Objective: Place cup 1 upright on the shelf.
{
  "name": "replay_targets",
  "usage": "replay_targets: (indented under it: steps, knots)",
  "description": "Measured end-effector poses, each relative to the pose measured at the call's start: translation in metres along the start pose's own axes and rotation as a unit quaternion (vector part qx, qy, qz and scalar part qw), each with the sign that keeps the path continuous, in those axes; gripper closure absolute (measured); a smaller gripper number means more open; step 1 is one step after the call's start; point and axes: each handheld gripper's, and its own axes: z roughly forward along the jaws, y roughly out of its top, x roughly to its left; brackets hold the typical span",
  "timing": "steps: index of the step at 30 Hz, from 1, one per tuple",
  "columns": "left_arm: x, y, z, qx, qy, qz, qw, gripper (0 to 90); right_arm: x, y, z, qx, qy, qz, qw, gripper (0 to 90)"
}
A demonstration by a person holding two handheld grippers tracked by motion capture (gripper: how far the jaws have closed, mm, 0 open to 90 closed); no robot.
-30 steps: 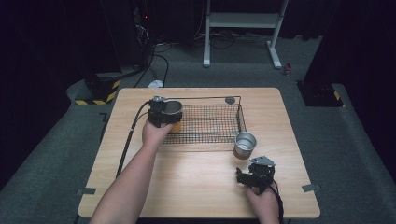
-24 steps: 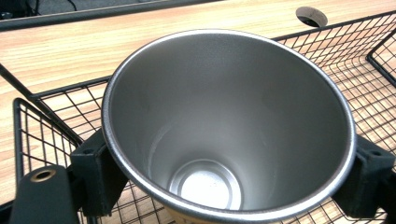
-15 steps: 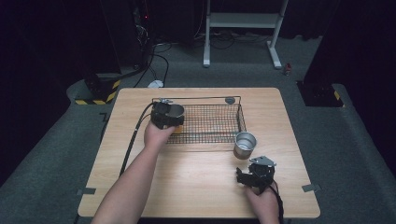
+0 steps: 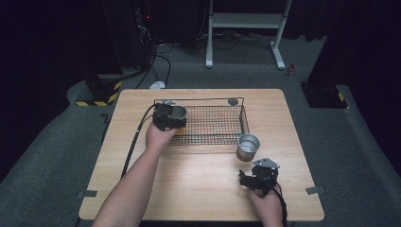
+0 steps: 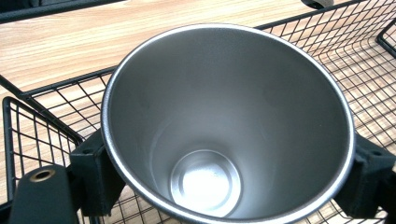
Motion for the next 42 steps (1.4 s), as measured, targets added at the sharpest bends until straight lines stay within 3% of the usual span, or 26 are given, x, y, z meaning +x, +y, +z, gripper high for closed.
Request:
replay_targets:
  steps: [18,26,31,42]
  knots:
    - [0.003,-0.006,-0.003,0.013,-0.007,0.015,0.9998,14.0,0.000,0.000,0.000,0.000,-0.001,0.000,1.0000,10.5]
    - [0.004,-0.007,-0.006,0.008,-0.016,0.011,0.9998,8.7,0.000,0.000,0.000,0.000,-0.001,0.000,1.0000,10.5]
    - [0.004,-0.008,-0.008,0.007,-0.008,0.014,0.9998,6.1,0.000,0.000,0.000,0.000,-0.001,0.000,1.0000,10.5]
    - [0.007,-0.015,-0.025,-0.002,-0.015,0.015,0.9998,0.7,0.000,0.000,0.000,0.000,-0.001,0.000,1.0000,10.5]
